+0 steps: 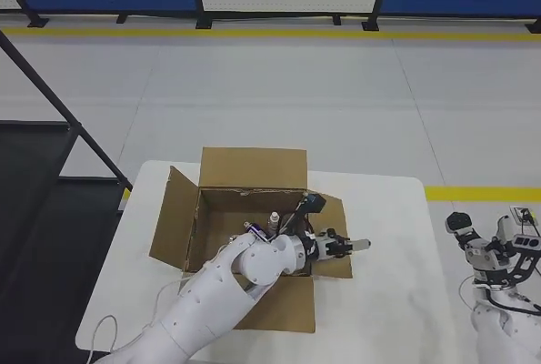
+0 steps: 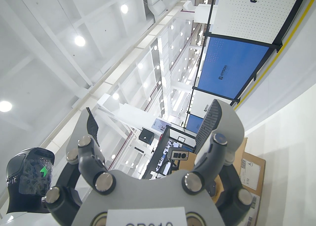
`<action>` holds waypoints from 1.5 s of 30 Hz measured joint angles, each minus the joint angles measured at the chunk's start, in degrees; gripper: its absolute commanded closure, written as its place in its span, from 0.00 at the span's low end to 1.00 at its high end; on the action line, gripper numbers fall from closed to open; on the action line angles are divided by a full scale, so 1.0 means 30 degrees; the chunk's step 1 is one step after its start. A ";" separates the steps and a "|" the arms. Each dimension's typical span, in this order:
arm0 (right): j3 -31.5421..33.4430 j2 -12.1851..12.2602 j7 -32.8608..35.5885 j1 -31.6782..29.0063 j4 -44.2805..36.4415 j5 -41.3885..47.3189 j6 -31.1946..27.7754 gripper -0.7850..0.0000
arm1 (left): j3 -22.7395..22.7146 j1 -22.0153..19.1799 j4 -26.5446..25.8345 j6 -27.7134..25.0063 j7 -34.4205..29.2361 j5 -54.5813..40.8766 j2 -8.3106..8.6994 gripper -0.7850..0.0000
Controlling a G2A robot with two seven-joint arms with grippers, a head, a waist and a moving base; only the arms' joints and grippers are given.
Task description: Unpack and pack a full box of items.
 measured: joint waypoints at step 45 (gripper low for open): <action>-1.9317 -0.2684 -0.7986 0.8607 -0.3019 -2.9843 1.2173 0.00 | -2.7019 2.3553 -1.5919 -0.9370 0.1243 -0.3889 0.4207 0.00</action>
